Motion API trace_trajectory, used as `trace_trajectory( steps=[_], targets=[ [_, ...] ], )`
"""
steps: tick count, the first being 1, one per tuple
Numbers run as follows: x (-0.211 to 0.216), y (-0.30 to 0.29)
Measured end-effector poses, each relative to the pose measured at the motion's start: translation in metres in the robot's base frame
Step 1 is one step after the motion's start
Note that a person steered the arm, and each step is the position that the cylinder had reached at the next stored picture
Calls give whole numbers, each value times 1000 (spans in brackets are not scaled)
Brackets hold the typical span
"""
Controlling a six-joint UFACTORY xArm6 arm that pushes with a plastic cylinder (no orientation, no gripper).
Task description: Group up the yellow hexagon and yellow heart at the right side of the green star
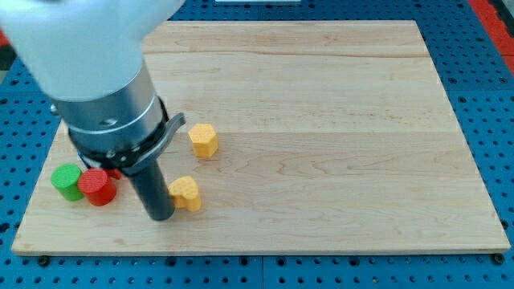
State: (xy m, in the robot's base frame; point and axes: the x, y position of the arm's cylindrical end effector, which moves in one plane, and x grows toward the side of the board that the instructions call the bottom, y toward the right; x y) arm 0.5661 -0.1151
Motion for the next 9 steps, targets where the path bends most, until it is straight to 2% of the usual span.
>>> trace_trajectory(
  steps=[1, 3, 9],
  targets=[
    [-7, 27],
    [5, 35],
    [-55, 54]
  ],
)
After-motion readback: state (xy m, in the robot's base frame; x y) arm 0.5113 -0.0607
